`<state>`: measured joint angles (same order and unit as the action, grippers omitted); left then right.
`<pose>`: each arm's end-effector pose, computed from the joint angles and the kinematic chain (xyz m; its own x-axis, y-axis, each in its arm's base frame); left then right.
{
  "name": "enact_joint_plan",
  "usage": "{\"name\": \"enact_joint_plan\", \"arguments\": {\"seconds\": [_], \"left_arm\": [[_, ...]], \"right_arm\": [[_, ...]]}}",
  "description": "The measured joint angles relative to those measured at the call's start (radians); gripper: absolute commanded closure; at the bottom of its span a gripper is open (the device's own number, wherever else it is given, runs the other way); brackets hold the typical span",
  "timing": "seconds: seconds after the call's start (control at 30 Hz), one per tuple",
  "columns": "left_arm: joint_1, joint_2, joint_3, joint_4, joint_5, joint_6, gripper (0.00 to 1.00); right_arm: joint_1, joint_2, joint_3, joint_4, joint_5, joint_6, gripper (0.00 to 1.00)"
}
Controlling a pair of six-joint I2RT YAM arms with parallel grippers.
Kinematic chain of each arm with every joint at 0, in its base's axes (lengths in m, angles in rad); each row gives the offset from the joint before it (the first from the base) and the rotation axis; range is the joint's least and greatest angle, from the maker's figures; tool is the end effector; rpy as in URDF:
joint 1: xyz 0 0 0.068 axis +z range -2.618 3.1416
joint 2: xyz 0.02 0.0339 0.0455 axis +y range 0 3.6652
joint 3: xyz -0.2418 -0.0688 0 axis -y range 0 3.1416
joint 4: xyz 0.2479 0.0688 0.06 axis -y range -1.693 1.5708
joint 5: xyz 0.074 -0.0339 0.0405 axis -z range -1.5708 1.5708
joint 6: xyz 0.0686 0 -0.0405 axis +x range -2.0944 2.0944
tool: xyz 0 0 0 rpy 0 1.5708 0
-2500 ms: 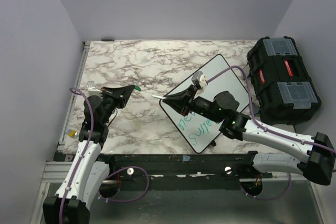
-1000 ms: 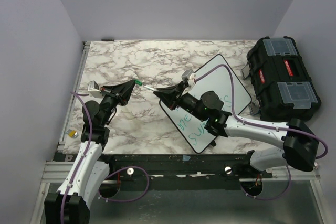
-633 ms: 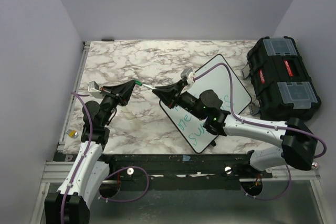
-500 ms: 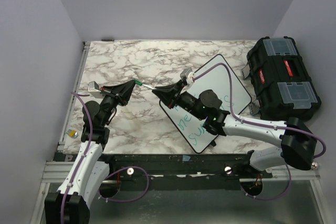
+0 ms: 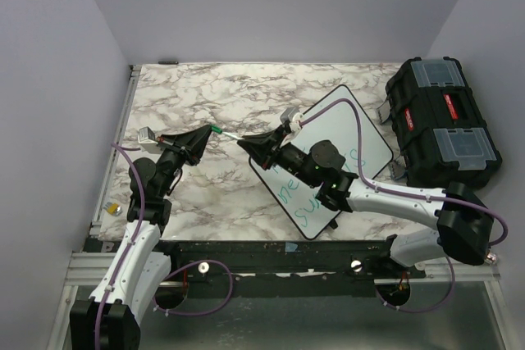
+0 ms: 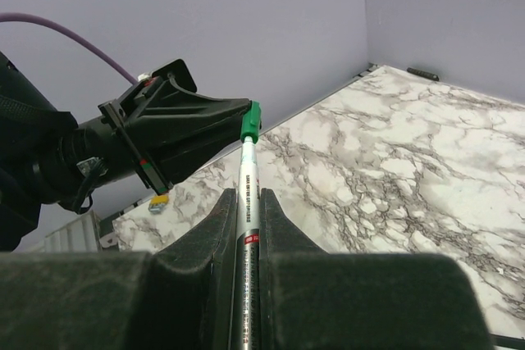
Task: Write a sentence on the whiteboard
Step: Insert the whiteboard marker without the cap into the pen cap.
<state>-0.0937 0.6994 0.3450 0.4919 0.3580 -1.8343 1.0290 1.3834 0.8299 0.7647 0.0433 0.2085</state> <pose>0.2220 -0.0450 0.2584 -0.4538 -0.8656 0.2116 0.0189 -0.2468 -0.9689 0.1865 0.3041 0.3017 -0.0669 0.2899 -0.9547 -0.8385 0.5023 0.2113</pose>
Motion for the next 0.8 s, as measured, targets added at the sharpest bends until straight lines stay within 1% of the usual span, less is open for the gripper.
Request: {"name": "enact_joint_plan", "arguments": {"seconds": [0.8], "left_arm": [[0.0,-0.002,-0.006,0.0,0.008,-0.01,1.0]], "right_arm": [[0.005,0.038,0.032,-0.003,0.016,0.01,0.99]]}}
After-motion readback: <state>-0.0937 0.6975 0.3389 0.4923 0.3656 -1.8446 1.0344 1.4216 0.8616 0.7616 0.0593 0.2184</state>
